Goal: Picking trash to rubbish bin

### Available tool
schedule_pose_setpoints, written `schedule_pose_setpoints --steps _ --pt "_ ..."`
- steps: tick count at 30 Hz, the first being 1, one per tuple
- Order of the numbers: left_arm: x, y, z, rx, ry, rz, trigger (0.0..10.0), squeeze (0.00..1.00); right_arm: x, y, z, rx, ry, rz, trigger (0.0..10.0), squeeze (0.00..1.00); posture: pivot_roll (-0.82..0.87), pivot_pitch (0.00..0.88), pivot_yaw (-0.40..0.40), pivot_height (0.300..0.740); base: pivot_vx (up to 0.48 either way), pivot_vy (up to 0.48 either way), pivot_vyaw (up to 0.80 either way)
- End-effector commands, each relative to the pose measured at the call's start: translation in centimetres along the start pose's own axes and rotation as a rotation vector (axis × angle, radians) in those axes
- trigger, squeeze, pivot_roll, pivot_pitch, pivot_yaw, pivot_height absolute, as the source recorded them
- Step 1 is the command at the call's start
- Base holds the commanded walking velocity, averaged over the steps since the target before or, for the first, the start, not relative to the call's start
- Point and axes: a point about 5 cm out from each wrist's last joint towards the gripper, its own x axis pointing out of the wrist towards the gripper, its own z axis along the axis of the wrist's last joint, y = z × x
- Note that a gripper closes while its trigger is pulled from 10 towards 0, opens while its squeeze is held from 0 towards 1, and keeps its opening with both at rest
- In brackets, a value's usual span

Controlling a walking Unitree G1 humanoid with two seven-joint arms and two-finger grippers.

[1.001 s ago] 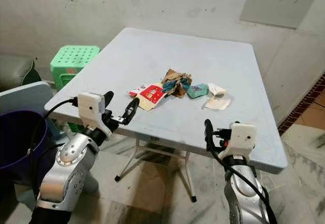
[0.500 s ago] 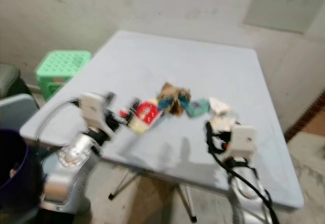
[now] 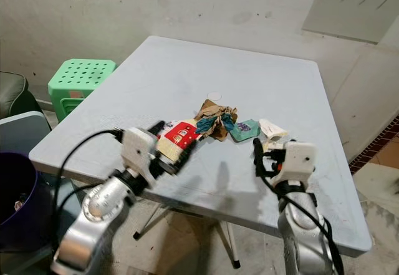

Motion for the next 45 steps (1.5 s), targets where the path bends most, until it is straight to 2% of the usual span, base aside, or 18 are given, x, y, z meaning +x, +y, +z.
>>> schedule_pose_setpoints --steps 1,9,13,16,17,18,19,21,22,36,38,45 --pt "-0.2 -0.8 0.3 0.008 -0.009 -0.036 10.0 0.00 0.5 -0.8 0.1 0.002 0.003 -0.047 10.0 0.00 -0.01 0.109 -0.060 0.740 0.000 0.000 0.00" --pt "-0.7 -2.0 0.5 -0.009 -0.009 -0.085 10.0 0.00 3.4 -1.1 -0.5 0.030 0.062 -0.150 10.0 0.00 0.00 0.125 -0.053 0.740 0.000 0.000 0.00" --pt "-0.8 -2.0 0.6 0.007 -0.005 -0.095 10.0 0.00 4.3 -1.1 -0.9 0.075 0.101 -0.199 10.0 0.00 0.01 0.128 -0.053 0.740 0.000 0.000 0.00" --pt "-0.8 -1.8 0.6 0.008 -0.005 -0.092 10.0 0.00 5.0 -0.6 -1.4 0.066 0.137 -0.224 10.0 0.00 0.01 0.131 -0.051 0.740 0.000 0.000 0.00" --pt "-0.8 -1.8 0.7 0.007 -0.006 -0.090 10.0 0.00 5.2 -0.3 -1.6 0.079 0.157 -0.229 7.2 0.00 0.01 0.132 -0.052 0.740 0.000 0.000 0.00" --pt "-0.8 -1.8 0.8 0.013 -0.007 -0.088 10.0 0.00 5.4 -0.2 -1.7 0.107 0.167 -0.230 5.4 0.00 0.01 0.132 -0.053 0.740 0.000 0.000 0.00" --pt "-0.8 -1.8 0.8 0.012 -0.008 -0.088 10.0 0.00 5.5 -0.1 -1.8 0.113 0.174 -0.230 4.8 0.00 0.02 0.133 -0.053 0.740 0.000 0.000 0.00" --pt "-0.8 -1.7 0.9 0.012 -0.004 -0.081 10.0 0.00 5.6 0.2 -2.0 0.121 0.193 -0.238 2.8 0.00 0.02 0.136 -0.053 0.740 0.000 0.000 0.00" --pt "-0.8 -1.7 0.9 0.008 -0.007 -0.081 10.0 0.00 5.6 0.3 -2.1 0.116 0.198 -0.238 0.0 0.00 0.02 0.137 -0.053 0.740 0.000 0.000 0.00" --pt "-0.7 -1.5 1.0 0.009 -0.006 -0.065 10.0 0.00 5.1 0.8 -2.5 0.095 0.177 -0.260 0.0 0.00 0.01 0.136 -0.049 0.740 0.000 0.000 0.00" --pt "-0.7 -1.4 1.0 0.007 -0.009 -0.065 10.0 0.00 4.9 0.6 -2.2 0.018 0.154 -0.281 0.0 0.00 0.01 0.134 -0.048 0.740 0.000 0.000 0.00" --pt "-0.6 -1.3 1.1 0.007 -0.012 -0.068 10.0 0.00 4.5 0.6 -2.3 0.010 0.151 -0.294 0.0 0.00 0.01 0.126 -0.044 0.740 0.000 0.000 0.00"
